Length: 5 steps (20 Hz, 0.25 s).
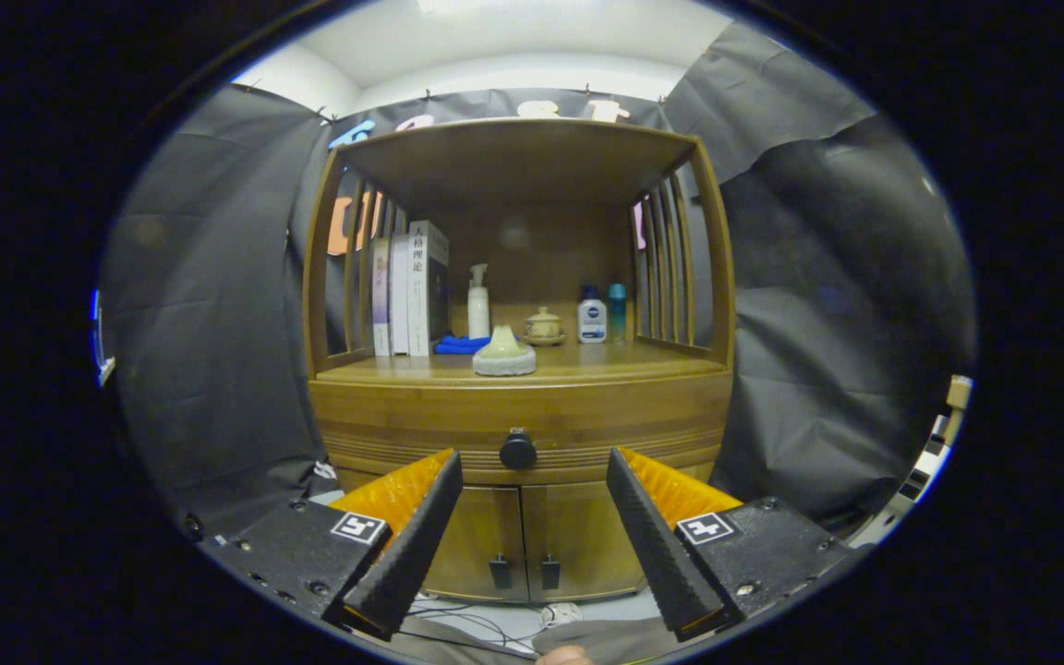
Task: Pull open the drawer, take out the items inside it, and place them on the countertop above the cabinet.
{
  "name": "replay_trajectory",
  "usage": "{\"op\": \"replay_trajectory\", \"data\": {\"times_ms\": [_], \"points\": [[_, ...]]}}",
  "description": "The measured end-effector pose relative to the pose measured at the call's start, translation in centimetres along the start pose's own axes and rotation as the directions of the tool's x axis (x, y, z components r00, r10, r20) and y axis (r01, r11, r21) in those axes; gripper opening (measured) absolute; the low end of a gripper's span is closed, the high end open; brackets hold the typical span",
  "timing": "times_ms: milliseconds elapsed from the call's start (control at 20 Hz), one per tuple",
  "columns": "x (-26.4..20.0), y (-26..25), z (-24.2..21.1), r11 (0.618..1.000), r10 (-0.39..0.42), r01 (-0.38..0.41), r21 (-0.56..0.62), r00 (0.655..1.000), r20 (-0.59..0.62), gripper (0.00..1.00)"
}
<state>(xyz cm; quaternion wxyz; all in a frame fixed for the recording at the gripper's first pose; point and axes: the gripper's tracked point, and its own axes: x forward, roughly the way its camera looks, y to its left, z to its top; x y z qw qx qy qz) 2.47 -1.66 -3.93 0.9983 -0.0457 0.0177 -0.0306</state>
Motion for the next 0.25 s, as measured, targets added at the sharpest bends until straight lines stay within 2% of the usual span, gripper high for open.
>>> {"op": "replay_trajectory", "data": {"times_ms": [250], "points": [[-0.78, 0.25, -1.06, 1.000, 0.016, -0.015, 0.021, 1.000, -0.012, 0.99]]}}
